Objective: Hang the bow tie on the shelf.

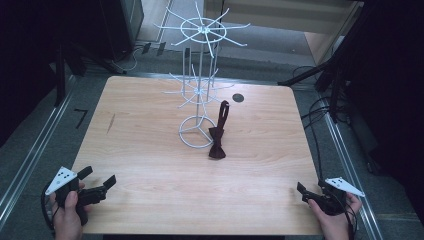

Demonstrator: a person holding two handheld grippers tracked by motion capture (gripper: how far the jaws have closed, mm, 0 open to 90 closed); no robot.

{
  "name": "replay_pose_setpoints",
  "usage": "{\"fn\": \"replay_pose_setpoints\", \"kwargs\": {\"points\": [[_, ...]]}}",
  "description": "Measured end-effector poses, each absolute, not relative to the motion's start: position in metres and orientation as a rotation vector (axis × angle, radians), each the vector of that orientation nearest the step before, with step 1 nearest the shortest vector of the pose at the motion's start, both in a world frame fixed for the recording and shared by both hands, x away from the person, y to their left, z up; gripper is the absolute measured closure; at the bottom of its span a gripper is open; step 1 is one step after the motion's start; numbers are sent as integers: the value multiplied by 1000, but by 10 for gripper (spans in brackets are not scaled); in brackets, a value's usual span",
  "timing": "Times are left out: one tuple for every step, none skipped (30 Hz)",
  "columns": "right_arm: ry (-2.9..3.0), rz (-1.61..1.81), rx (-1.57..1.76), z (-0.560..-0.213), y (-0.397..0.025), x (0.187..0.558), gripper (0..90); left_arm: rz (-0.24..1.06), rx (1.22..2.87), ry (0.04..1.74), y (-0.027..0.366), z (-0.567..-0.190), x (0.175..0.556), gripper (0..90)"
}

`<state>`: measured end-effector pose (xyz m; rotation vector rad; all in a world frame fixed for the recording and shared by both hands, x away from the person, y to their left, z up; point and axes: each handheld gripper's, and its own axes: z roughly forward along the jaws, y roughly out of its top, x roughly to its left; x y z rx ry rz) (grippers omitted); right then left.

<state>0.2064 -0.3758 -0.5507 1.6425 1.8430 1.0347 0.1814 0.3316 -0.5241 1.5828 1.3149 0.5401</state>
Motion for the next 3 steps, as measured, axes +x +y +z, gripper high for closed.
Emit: {"fn": "replay_pose_setpoints", "kwargs": {"points": [[1837,1042,1645,-550,-377,205,131,538,1587,1315,332,-524,182,0],[1837,1053,1650,-550,-378,205,125,538,1589,1316,332,-524,182,0],[1836,1069,1656,-549,-379,204,113,537,1591,1318,331,-524,182,0]]}}
